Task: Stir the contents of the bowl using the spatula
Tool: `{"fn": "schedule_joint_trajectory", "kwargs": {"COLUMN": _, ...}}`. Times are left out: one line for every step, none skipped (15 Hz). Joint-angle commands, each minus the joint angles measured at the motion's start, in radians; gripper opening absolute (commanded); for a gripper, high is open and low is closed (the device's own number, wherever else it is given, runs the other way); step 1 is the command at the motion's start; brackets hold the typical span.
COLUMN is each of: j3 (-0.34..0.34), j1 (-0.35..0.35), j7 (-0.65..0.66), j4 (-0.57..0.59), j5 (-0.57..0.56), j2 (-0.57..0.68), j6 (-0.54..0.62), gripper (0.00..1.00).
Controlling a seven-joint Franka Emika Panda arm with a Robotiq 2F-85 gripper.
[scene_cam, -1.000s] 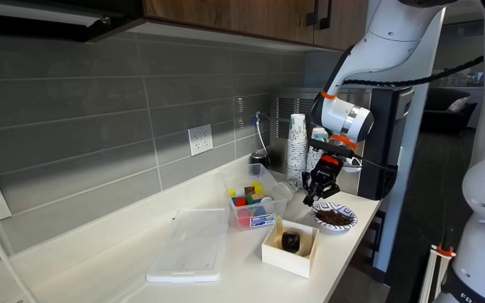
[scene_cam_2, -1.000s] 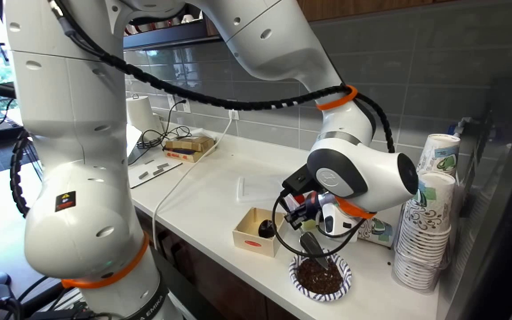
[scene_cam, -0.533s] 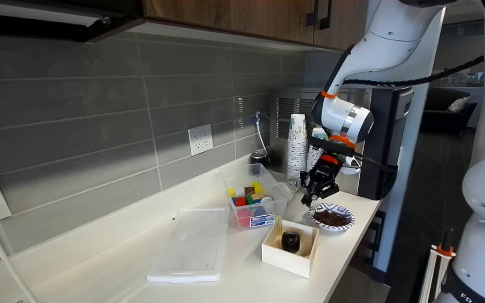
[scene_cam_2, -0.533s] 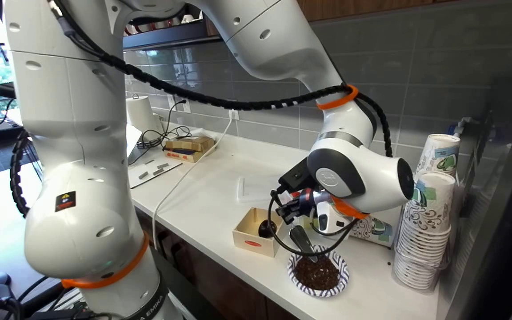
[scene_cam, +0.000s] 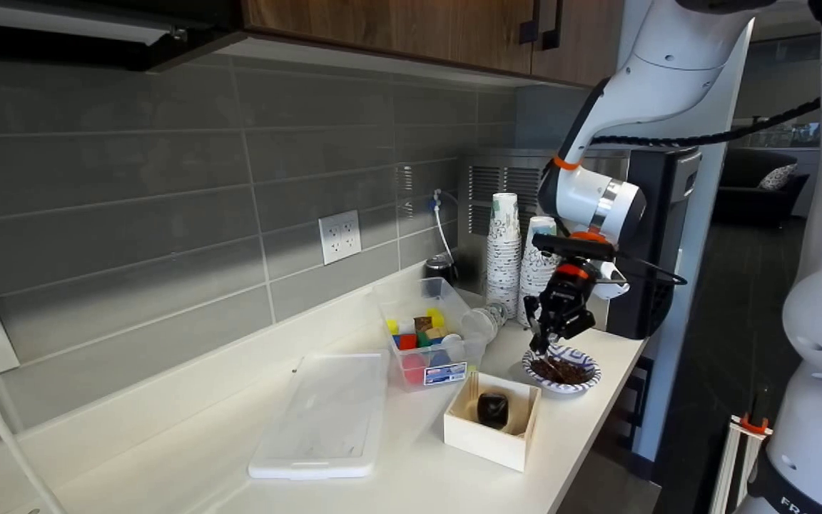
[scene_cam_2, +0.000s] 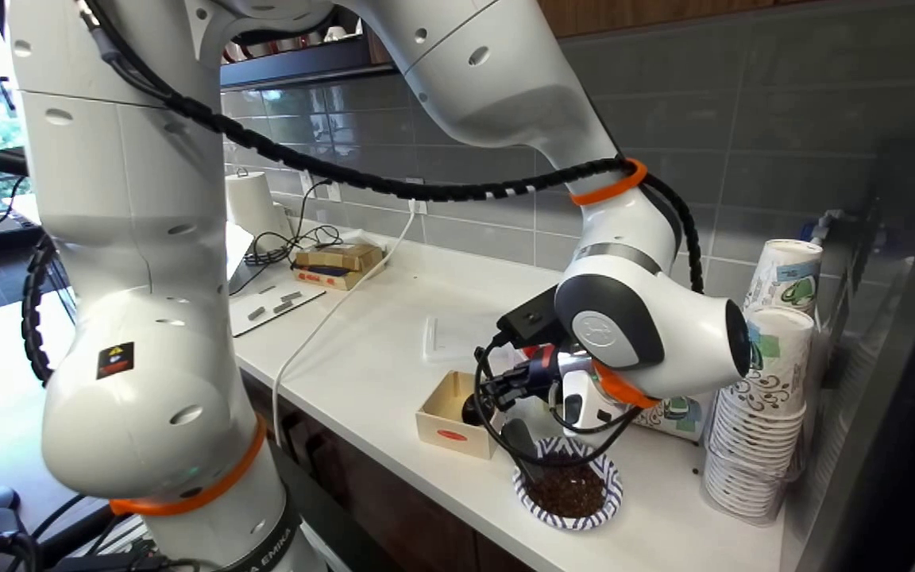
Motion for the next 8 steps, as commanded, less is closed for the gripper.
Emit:
{"fn": "schedule_joint_trajectory", "kwargs": {"j3": -0.035, "j1": -0.017, "j7": 0.054, "j4": -0.009, "j5": -0.049, "j2": -0.017, "j6": 0.012, "gripper": 0.03}}
{"fn": "schedule_joint_trajectory", "kwargs": {"j3": -0.043, "j1": -0.020, "j7": 0.066, "j4": -0.008, "j5": -0.060, "j2": -0.022, "j6": 0.017, "gripper": 0.03}}
{"fn": "schedule_joint_trajectory", "kwargs": {"j3": -0.050, "j1": -0.020, "j7": 0.078, "j4": -0.010, "j5": -0.072, "j2": -0.029, "j6": 0.035, "gripper": 0.03}}
{"fn": "schedule_joint_trajectory", "kwargs": {"j3": -0.054, "j1": -0.022, "j7": 0.079, "j4": -0.011, "j5": -0.076, "j2": -0.033, "j6": 0.051, "gripper": 0.03}}
{"fn": "schedule_joint_trajectory", "kwargs": {"j3": -0.057, "j1": -0.021, "j7": 0.082, "j4": -0.014, "j5": -0.079, "j2": -0.041, "j6": 0.073, "gripper": 0.03}}
{"fn": "schedule_joint_trajectory", "kwargs": {"j3": -0.057, "j1": -0.020, "j7": 0.080, "j4": -0.018, "j5": -0.078, "j2": -0.043, "j6": 0.098, "gripper": 0.03}}
{"fn": "schedule_joint_trajectory", "kwargs": {"j3": -0.055, "j1": -0.018, "j7": 0.078, "j4": -0.023, "j5": -0.072, "j2": -0.048, "j6": 0.123, "gripper": 0.03}}
{"fn": "schedule_joint_trajectory", "kwargs": {"j3": -0.053, "j1": -0.015, "j7": 0.075, "j4": -0.030, "j5": -0.065, "j2": -0.053, "j6": 0.151, "gripper": 0.03}}
